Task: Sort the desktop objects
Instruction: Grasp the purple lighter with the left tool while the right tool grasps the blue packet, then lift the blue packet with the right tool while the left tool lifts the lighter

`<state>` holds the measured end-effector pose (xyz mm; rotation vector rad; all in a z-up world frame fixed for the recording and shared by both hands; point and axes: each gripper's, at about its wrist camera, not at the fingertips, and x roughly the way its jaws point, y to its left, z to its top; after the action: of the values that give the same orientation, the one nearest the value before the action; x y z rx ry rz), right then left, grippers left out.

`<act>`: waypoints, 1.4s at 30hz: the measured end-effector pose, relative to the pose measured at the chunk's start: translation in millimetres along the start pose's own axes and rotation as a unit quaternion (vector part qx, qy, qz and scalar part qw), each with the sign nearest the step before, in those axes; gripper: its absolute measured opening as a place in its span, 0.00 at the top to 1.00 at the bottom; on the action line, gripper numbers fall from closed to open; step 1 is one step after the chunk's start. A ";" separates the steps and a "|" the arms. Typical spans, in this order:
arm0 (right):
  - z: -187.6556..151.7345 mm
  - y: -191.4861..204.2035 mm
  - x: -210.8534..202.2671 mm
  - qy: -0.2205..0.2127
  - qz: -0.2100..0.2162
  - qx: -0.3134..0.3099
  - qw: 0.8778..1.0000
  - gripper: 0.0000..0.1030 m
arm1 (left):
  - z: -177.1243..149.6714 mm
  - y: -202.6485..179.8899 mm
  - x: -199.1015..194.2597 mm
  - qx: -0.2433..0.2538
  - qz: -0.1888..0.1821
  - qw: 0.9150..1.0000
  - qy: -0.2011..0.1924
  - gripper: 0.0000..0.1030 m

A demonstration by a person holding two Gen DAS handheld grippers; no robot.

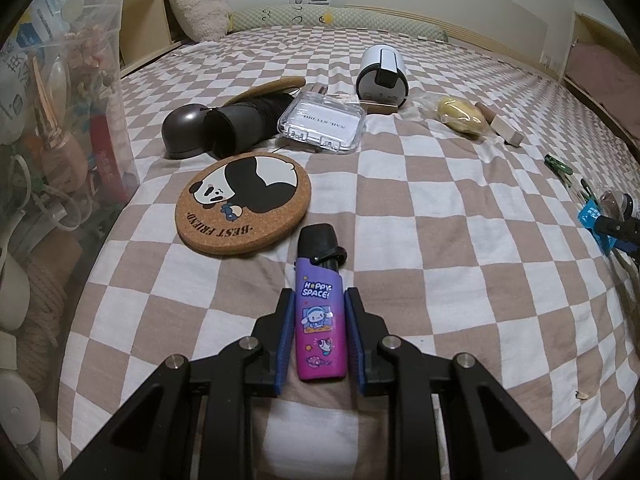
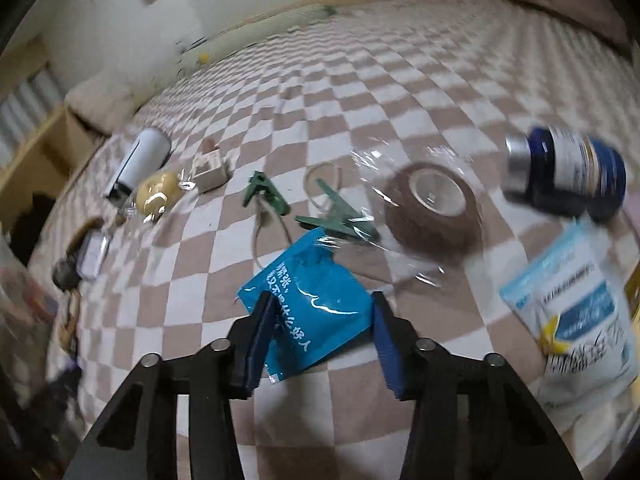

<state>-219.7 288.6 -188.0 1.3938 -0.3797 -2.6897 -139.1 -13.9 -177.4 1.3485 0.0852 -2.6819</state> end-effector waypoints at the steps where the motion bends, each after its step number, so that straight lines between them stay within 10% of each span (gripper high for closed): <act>1: 0.0 3.5 -1.0 -0.004 0.000 -0.009 1.000 0.63 | 0.0 0.2 0.1 -0.001 -0.001 1.000 0.000 0.76; 3: -0.6 13.5 -4.9 -0.012 0.004 -0.031 0.999 0.77 | 0.2 0.5 0.1 -0.002 -0.002 1.000 0.000 0.76; 27: 37.7 64.5 -4.9 0.013 0.043 -0.053 0.998 0.84 | -1.2 0.7 -0.7 -0.003 -0.007 1.000 -0.001 0.76; 42: -40.0 76.6 -74.6 0.190 0.073 -0.168 0.965 0.84 | -11.9 3.6 -15.9 0.004 -0.025 1.000 0.002 0.77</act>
<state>-146.7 221.8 -131.3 1.6450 0.0081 -2.1716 -119.7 -14.6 -171.6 1.3728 0.1102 -2.7221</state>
